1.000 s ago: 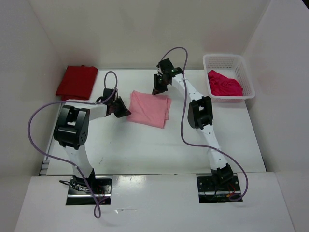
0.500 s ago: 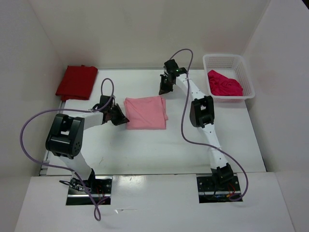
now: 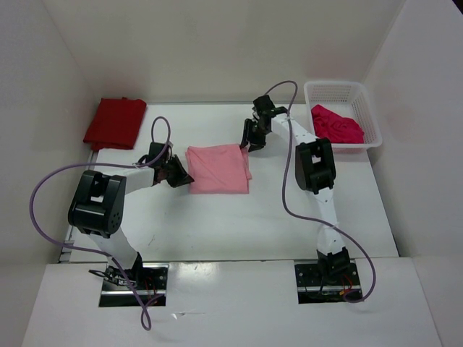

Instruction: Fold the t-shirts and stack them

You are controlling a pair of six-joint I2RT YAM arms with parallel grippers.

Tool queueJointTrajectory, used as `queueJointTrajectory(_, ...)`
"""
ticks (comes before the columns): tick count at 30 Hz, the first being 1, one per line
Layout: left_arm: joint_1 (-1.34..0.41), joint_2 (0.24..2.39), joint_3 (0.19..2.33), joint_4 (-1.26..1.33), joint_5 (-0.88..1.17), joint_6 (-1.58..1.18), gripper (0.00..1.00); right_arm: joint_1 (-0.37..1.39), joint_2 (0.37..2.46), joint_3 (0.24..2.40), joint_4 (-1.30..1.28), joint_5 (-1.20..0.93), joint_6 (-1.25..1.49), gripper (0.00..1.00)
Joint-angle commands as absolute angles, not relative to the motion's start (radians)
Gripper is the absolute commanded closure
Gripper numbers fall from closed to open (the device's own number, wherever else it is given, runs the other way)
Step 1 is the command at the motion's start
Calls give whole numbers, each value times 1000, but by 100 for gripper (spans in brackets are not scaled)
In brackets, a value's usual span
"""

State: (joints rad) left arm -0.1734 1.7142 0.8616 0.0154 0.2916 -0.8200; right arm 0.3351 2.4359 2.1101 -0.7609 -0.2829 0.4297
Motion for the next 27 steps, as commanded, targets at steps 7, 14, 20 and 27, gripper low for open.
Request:
queueJointTrajectory(7,-173,1718,885,35,327,-833,95,333,2303,2114,-628,-245,479,50)
queueJointTrajectory(14,-173,1709,876,35,327,-833,95,333,2287,2068,-561,-305,520,53)
queueJointTrajectory(20,-173,1709,876,35,327,-833,95,353,2359,2095,-598,-325,508,50)
queueJointTrajectory(27,-173,1709,876,35,327,-833,95,353,2398,2123,-612,-334,508,61)
